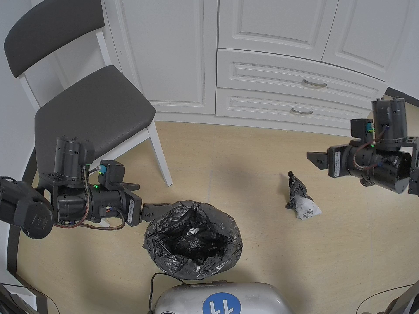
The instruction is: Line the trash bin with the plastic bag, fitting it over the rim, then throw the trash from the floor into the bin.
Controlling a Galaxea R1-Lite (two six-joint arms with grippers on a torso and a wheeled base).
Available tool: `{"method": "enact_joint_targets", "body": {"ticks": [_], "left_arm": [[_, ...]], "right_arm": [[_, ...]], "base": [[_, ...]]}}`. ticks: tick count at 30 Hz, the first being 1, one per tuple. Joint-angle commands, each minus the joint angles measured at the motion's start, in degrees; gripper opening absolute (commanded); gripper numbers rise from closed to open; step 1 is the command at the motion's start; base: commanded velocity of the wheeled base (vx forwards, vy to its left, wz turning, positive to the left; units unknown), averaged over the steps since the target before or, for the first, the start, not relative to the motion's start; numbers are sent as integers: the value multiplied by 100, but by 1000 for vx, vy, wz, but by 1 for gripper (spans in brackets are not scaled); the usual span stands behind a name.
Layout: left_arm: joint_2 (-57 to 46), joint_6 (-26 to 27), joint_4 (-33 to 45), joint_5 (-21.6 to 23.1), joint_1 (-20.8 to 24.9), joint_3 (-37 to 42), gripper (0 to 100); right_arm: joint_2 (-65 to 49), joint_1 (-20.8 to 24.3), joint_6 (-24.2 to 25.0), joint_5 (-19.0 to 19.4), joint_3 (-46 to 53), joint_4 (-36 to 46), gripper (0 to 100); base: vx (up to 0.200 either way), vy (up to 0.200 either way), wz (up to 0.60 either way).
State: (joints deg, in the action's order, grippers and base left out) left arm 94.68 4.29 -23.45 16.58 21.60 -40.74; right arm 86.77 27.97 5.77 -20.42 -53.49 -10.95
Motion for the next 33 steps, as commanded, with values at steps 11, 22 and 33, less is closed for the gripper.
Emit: {"method": "enact_joint_targets", "body": {"ticks": [11, 22, 33], "left_arm": [[-758, -7, -72, -23, 99, 31, 100], [-961, 2, -89, -50, 63, 84, 100], [-961, 2, -89, -58, 20, 84, 100]], "right_arm": [[2204, -670, 232, 381, -478, -1059, 100], [3882, -1153, 337, 381, -1471, -1059, 100], [5429, -1276, 592, 284, -2455, -1076, 100]], "base": [[0, 0, 0], [0, 0, 0], [0, 0, 0]]}}
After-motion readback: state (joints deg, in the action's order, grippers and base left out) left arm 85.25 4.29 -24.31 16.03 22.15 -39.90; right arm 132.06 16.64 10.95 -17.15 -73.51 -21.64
